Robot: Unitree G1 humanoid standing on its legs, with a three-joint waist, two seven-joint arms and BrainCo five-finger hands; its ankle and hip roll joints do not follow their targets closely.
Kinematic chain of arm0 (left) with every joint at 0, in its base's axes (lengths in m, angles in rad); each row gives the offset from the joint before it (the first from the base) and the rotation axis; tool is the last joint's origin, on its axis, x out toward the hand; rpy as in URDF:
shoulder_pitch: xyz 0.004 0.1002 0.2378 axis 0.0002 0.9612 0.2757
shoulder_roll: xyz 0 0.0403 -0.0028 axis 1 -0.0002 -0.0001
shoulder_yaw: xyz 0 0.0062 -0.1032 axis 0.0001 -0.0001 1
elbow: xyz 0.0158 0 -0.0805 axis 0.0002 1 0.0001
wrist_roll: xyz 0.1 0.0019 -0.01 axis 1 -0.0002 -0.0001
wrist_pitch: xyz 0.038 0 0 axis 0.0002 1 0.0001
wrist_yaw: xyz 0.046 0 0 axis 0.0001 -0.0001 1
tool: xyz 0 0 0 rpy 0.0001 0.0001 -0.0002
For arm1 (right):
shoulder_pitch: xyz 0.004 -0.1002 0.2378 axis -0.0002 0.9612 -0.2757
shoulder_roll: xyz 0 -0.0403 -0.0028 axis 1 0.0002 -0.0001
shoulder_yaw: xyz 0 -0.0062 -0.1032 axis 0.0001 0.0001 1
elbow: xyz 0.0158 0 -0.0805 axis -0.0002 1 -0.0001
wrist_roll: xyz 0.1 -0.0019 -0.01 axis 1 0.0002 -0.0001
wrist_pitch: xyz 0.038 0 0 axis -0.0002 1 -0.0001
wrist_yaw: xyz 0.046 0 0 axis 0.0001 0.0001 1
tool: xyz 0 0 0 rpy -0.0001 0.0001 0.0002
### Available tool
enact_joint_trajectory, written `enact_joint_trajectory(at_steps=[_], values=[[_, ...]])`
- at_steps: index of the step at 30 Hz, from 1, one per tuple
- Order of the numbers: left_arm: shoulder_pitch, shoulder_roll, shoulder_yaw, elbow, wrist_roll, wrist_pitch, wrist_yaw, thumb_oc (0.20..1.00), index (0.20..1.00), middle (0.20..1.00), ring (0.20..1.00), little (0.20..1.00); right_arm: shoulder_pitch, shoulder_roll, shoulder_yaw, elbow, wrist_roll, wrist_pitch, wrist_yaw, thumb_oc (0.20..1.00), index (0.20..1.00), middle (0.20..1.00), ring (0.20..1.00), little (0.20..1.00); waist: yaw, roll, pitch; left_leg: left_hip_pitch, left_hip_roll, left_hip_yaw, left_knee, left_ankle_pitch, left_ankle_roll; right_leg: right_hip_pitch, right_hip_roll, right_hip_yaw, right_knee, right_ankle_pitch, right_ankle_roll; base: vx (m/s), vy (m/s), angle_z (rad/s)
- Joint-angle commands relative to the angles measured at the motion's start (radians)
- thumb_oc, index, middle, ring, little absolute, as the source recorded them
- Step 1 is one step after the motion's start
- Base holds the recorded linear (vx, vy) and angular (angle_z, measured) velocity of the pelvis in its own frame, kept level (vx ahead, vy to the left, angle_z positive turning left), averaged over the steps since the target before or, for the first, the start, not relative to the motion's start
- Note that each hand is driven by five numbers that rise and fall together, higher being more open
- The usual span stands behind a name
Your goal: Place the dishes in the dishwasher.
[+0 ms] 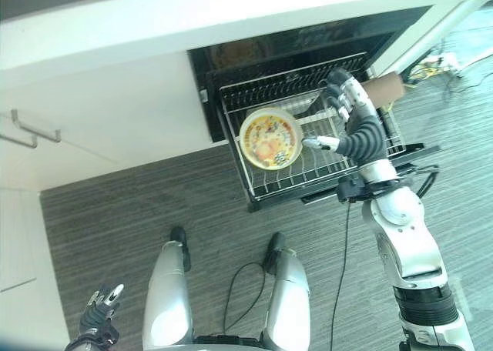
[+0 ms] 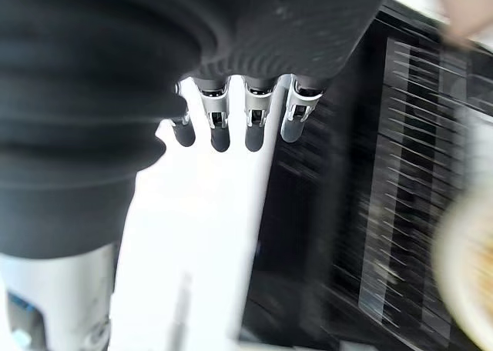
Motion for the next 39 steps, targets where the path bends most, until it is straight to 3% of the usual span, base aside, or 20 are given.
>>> enact_joint_trajectory(at_steps=[1,4,8,11,14,18,19,20,21,27,28,30,32,35,39], values=[[0.053,0.055,-0.023,0.043,0.036,-0.056,0.024,1.000,1.000,1.000,1.000,1.000,-0.048,0.010,-0.075,-0.027,0.052,-0.218,-0.016,1.000,1.000,1.000,1.000,1.000,0.028,0.012,-0.066,0.037,0.050,-0.010,-0.100,0.144,-0.022,0.096,-0.063,0.036,-0.140,0.117,0.073,0.02,0.001,-0.07],[0.061,0.041,-0.024,0.059,0.036,-0.073,0.020,1.000,1.000,1.000,1.000,1.000,-0.003,0.010,-0.110,-0.038,0.064,-0.266,-0.032,1.000,1.000,1.000,1.000,1.000,0.021,0.010,-0.098,0.095,0.042,0.016,-0.165,0.161,-0.023,0.159,-0.050,0.021,-0.224,0.141,0.081,0.02,0.014,-0.06],[0.087,-0.006,-0.002,0.115,0.067,-0.110,0.026,1.000,1.000,1.000,1.000,1.000,0.091,0.047,-0.163,0.009,0.077,-0.312,-0.051,1.000,1.000,1.000,1.000,1.000,0.006,0.017,-0.175,0.244,0.007,0.072,-0.346,0.214,-0.020,0.309,-0.013,0.002,-0.398,0.188,0.092,0.06,0.056,-0.07],[0.108,-0.041,0.022,0.141,0.103,-0.128,0.018,1.000,1.000,1.000,1.000,1.000,0.153,0.084,-0.227,0.070,0.021,-0.380,-0.146,1.000,1.000,1.000,1.000,1.000,0.006,0.033,-0.227,0.328,-0.021,0.096,-0.449,0.247,-0.011,0.387,-0.006,-0.010,-0.484,0.220,0.097,0.06,0.034,-0.01],[0.125,-0.052,0.057,0.166,0.126,-0.125,-0.009,1.000,1.000,1.000,1.000,1.000,0.201,0.115,-0.280,0.159,-0.011,-0.367,-0.223,1.000,1.000,1.000,1.000,1.000,0.010,0.053,-0.261,0.393,-0.041,0.097,-0.484,0.247,-0.002,0.451,-0.007,-0.028,-0.522,0.233,0.095,0.05,-0.004,0.05],[0.124,-0.043,0.089,0.195,0.169,-0.102,-0.016,1.000,1.000,1.000,1.000,1.000,0.228,0.145,-0.295,0.272,0.016,-0.329,-0.252,1.000,1.000,1.000,1.000,1.000,0.004,0.061,-0.285,0.461,-0.046,0.109,-0.513,0.245,0.002,0.509,-0.005,-0.044,-0.541,0.231,0.095,0.06,-0.032,0.02],[0.122,-0.040,0.091,0.200,0.171,-0.096,-0.015,1.000,1.000,1.000,1.000,1.000,0.231,0.151,-0.294,0.294,0.026,-0.328,-0.251,0.784,0.784,0.784,0.784,0.784,0.001,0.062,-0.290,0.473,-0.048,0.111,-0.519,0.244,0.003,0.518,-0.005,-0.047,-0.543,0.231,0.094,0.08,-0.044,0.02],[0.121,-0.033,0.098,0.205,0.182,-0.086,-0.014,1.000,1.000,1.000,1.000,1.000,0.240,0.156,-0.295,0.335,0.005,-0.323,-0.266,0.250,0.250,0.250,0.250,0.250,-0.003,0.065,-0.300,0.493,-0.051,0.112,-0.526,0.241,0.006,0.533,-0.004,-0.048,-0.546,0.228,0.093,0.08,-0.043,0.05],[0.120,-0.032,0.100,0.208,0.186,-0.083,-0.011,1.000,1.000,1.000,1.000,1.000,0.243,0.160,-0.295,0.350,-0.003,-0.327,-0.278,0.200,0.200,0.200,0.200,0.200,-0.005,0.067,-0.303,0.503,-0.052,0.113,-0.530,0.240,0.007,0.540,-0.004,-0.050,-0.548,0.227,0.093,0.09,-0.059,0.05],[0.124,-0.026,0.118,0.247,0.243,-0.079,0.010,1.000,1.000,1.000,1.000,1.000,0.300,0.204,-0.301,0.567,-0.058,-0.335,-0.419,0.200,0.200,0.200,0.200,0.200,-0.016,0.078,-0.314,0.551,-0.058,0.120,-0.545,0.233,0.008,0.573,-0.006,-0.069,-0.553,0.234,0.095,0.07,-0.080,0.01],[0.106,-0.046,0.087,0.142,0.266,0.034,0.109,1.000,1.000,1.000,1.000,1.000,0.302,0.228,-0.252,0.591,-0.083,-0.306,-0.459,0.200,0.200,0.200,0.200,0.200,-0.020,0.088,-0.308,0.560,-0.061,0.109,-0.547,0.232,0.010,0.573,-0.004,-0.060,-0.552,0.235,0.097,0.11,-0.027,-0.05],[0.088,-0.033,0.052,0.002,0.254,0.199,0.209,1.000,1.000,1.000,1.000,1.000,0.316,0.242,-0.181,0.590,-0.077,-0.237,-0.513,0.200,0.200,0.200,0.200,0.200,-0.029,0.096,-0.311,0.567,-0.058,0.108,-0.546,0.231,0.009,0.568,-0.003,-0.044,-0.543,0.232,0.093,0.13,-0.034,-0.11],[0.058,-0.012,0.034,-0.049,0.234,0.296,0.258,1.000,1.000,1.000,1.000,1.000,0.321,0.263,-0.122,0.677,-0.060,-0.252,-0.539,0.200,0.200,0.200,0.200,0.200,-0.042,0.101,-0.314,0.564,-0.056,0.110,-0.537,0.230,0.010,0.553,-0.003,-0.027,-0.526,0.229,0.093,0.09,-0.045,-0.09],[-0.027,0.012,-0.007,-0.031,0.181,0.359,0.328,1.000,1.000,1.000,1.000,1.000,0.292,0.275,-0.085,0.899,0.014,-0.334,-0.532,0.200,0.200,0.200,0.200,0.200,-0.058,0.111,-0.300,0.547,-0.052,0.116,-0.507,0.226,0.010,0.537,-0.004,-0.017,-0.502,0.225,0.091,0.06,-0.032,-0.11],[-0.112,0.030,-0.056,0.024,0.122,0.394,0.389,1.000,1.000,1.000,1.000,1.000,0.253,0.282,-0.074,1.136,0.195,-0.385,-0.515,0.200,0.200,0.200,0.200,0.200,-0.069,0.121,-0.270,0.499,-0.044,0.109,-0.436,0.216,0.005,0.507,-0.011,-0.004,-0.454,0.217,0.085,0.03,-0.010,-0.02]])
